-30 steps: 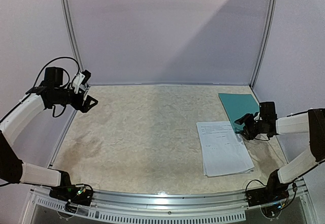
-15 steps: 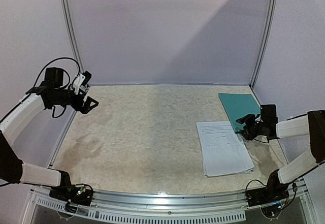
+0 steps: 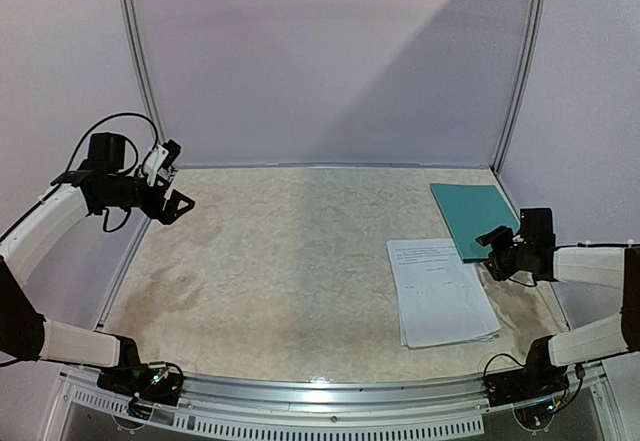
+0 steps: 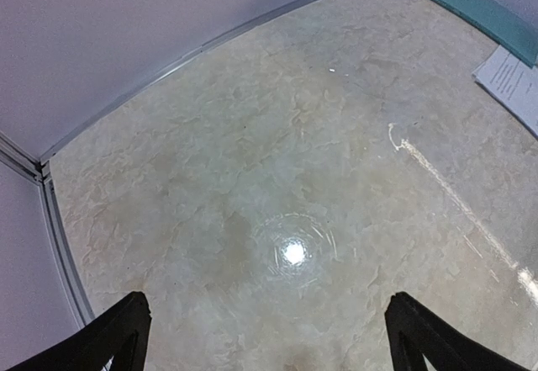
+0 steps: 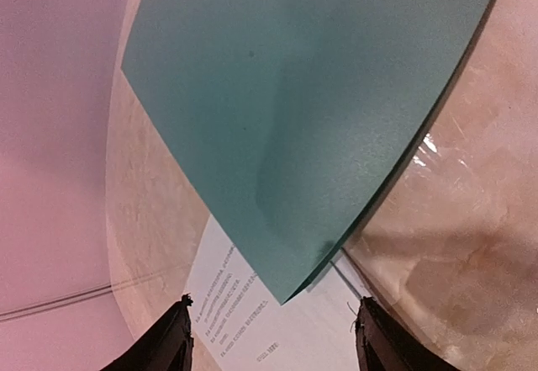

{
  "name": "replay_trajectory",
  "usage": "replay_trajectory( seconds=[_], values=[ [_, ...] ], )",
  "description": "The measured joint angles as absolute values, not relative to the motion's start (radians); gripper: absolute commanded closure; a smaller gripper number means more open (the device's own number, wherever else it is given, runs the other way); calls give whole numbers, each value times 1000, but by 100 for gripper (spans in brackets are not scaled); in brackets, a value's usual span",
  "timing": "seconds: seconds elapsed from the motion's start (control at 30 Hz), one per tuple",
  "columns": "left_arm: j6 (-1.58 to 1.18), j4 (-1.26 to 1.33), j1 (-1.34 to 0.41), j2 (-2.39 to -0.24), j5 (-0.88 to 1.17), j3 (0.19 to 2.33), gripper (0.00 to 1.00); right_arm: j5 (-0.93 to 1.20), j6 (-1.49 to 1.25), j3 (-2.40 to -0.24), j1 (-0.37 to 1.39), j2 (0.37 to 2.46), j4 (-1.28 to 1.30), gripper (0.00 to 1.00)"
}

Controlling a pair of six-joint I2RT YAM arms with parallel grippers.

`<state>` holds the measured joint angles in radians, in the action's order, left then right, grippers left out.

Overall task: Put the files into the folder
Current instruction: Pick up the folder from the corner of the board.

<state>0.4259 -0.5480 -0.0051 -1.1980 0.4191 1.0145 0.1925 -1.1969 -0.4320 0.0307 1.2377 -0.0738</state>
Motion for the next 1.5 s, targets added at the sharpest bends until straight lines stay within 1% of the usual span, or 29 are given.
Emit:
replay_trajectory(
  seconds=[0.17,0.33,0.53,0.63,0.97,1.3,1.43,1.5],
  values=[
    [426,-548,-5,-1198,419,1015,1,196,-1200,-432,31,1332,-109,35],
    [426,-556,-5,-1198,423,1015,1,213,-1217,-434,27,1433,-223,38],
    [427,-564,-5,-1198,423,1015,0,217,-1248,-420,25,1490,-347,54],
    [427,-565,-5,-1198,423,1015,0,216,-1253,-416,25,1493,-374,58],
    [427,-566,-5,-1198,429,1015,0,207,-1227,-417,25,1482,-460,61],
    [427,-566,-5,-1198,430,1015,1,170,-1200,-460,17,1504,-620,63],
    [427,-566,-5,-1198,430,1015,0,162,-1204,-521,5,1574,-664,66],
    [427,-566,-5,-1198,429,1015,0,160,-1205,-572,-10,1618,-668,71]
  ],
)
